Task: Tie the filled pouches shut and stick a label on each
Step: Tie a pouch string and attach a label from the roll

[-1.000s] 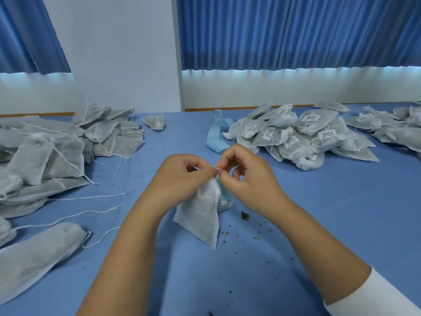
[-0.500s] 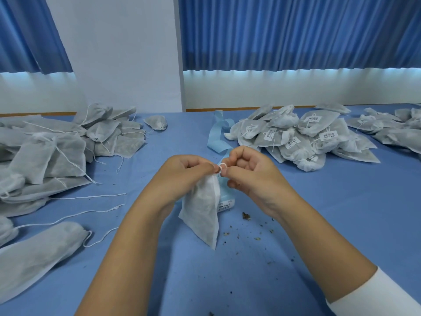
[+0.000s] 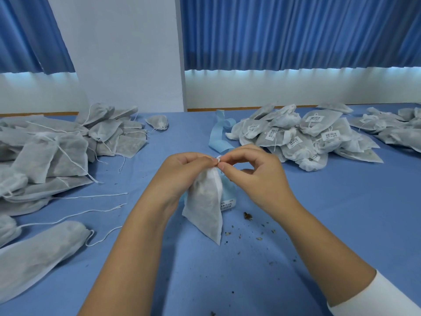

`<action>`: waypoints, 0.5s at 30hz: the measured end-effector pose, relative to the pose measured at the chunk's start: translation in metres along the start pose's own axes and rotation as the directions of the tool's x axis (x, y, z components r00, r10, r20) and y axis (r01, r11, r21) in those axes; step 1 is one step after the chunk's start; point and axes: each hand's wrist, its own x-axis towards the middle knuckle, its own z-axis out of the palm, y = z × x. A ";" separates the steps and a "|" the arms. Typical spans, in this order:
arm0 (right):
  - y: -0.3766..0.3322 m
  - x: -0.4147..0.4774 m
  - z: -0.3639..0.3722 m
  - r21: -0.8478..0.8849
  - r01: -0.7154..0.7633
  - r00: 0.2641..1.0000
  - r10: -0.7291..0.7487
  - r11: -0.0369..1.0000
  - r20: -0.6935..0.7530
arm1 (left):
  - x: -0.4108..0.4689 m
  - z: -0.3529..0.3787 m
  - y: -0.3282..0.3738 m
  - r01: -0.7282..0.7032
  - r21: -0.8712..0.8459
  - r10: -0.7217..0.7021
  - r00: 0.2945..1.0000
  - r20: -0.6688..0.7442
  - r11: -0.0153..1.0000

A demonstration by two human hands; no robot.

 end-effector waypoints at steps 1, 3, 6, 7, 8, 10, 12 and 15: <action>0.000 0.000 0.001 -0.013 0.013 1.000 -0.013 1.000 -0.004 | 0.000 0.000 0.000 -0.003 0.000 0.003 1.000 -0.006 1.000; 0.002 -0.001 0.001 -0.040 0.026 1.000 -0.027 0.999 -0.008 | 0.000 0.000 -0.001 -0.007 0.001 0.007 1.000 -0.012 1.000; 0.005 0.002 0.000 0.038 -0.045 0.999 0.045 0.998 0.013 | 0.000 0.000 -0.001 -0.013 0.002 0.013 1.000 0.001 1.000; 0.006 0.003 -0.001 0.108 -0.088 0.996 0.085 0.990 0.030 | 0.000 0.000 -0.001 -0.013 -0.005 0.013 1.000 0.013 1.000; 0.006 0.005 -0.002 0.191 -0.134 0.991 0.127 0.972 0.048 | 0.000 0.001 -0.001 -0.009 -0.014 0.010 1.000 0.028 1.000; 0.006 0.006 -0.003 0.339 -0.208 0.978 0.193 0.918 0.077 | 0.000 0.002 -0.001 0.011 -0.032 -0.009 0.998 0.065 0.999; 0.008 0.008 -0.005 0.350 -0.221 0.975 0.202 0.910 0.090 | 0.000 0.004 -0.002 0.043 -0.069 -0.034 0.992 0.123 0.997; 0.009 0.008 -0.005 0.269 -0.191 0.981 0.174 0.944 0.087 | 0.001 0.005 -0.003 0.073 -0.135 -0.050 0.985 0.166 0.988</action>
